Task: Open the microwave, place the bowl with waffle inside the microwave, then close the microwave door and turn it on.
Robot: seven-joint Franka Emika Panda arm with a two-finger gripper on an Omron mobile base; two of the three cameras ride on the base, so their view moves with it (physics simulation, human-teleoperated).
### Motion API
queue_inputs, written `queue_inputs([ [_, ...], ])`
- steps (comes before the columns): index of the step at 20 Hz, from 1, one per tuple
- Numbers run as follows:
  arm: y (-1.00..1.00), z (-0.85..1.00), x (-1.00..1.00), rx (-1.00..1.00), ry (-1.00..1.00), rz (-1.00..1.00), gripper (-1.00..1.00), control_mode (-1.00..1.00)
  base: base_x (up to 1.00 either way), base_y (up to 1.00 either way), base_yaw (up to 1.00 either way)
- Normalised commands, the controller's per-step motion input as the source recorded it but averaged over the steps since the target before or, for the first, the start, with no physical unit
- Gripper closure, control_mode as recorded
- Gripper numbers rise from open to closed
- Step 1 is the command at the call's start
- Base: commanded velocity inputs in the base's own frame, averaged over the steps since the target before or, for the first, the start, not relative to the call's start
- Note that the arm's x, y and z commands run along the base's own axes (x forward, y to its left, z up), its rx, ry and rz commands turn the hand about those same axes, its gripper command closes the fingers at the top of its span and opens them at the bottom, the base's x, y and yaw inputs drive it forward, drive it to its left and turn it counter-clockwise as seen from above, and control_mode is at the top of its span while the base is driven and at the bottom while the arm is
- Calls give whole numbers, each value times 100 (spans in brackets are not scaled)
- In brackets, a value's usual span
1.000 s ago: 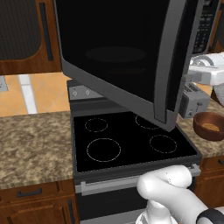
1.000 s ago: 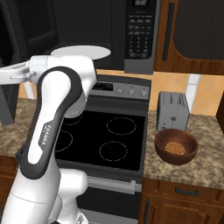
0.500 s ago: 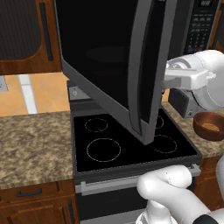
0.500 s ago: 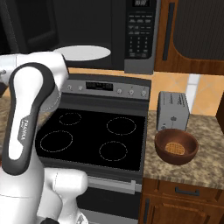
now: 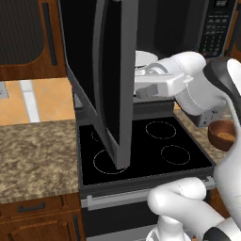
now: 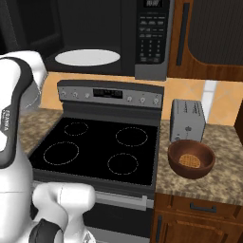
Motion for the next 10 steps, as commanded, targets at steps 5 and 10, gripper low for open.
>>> queue_inputs([
  [5,64,0,9,-4,0,8,-100,-100,0,0,0],
  [10,55,0,8,-4,0,4,-100,-100,0,0,0],
])
